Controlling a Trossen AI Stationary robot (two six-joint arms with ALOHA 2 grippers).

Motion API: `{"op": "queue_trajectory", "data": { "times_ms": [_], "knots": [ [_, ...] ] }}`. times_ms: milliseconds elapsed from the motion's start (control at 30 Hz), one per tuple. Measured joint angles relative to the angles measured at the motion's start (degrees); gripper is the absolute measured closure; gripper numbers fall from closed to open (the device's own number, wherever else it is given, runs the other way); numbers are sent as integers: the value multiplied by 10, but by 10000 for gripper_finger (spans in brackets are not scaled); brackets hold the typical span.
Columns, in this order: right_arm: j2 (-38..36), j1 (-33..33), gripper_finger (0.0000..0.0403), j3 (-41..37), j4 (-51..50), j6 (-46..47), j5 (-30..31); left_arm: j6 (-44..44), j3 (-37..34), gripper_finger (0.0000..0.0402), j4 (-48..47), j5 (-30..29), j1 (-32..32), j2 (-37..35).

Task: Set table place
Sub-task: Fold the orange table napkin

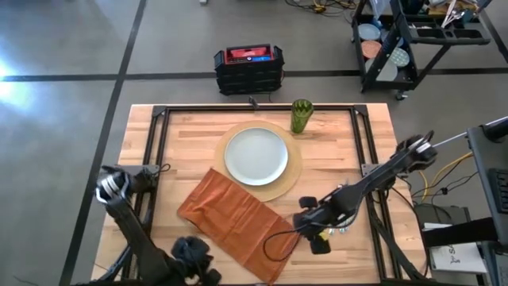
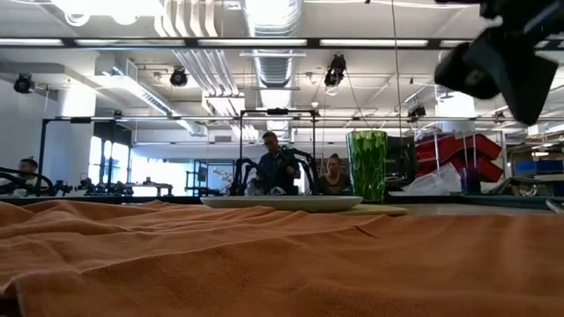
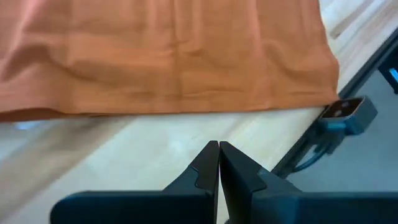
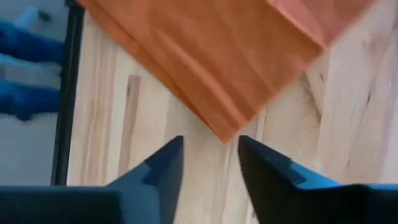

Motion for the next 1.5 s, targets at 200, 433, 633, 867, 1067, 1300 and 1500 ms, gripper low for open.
{"op": "queue_trajectory", "data": {
  "times_ms": [200, 433, 633, 867, 1067, 1300, 1500],
  "knots": [
    [-26, -3, 203, -120, 110, 51, -15, -16, 151, 401, -48, 0, 29, 98],
    [-22, 1, 193, -160, 127, -61, 8, -21, 256, 401, -96, 24, 48, 159],
    [-28, 4, 203, -165, 123, -243, 0, -68, 277, 401, -148, 120, 47, 177],
    [-29, 3, 204, -175, 93, -349, 20, -111, 275, 401, -146, 135, 46, 176],
    [-29, 3, 203, -188, 58, -394, 21, -113, 276, 401, -159, 146, 54, 176],
    [-26, 3, 209, -194, 73, -404, 43, -113, 271, 401, -177, 147, 63, 174],
    [-24, 7, 212, -192, 102, -404, 28, -117, 271, 402, -177, 147, 68, 173]
  ]
}}
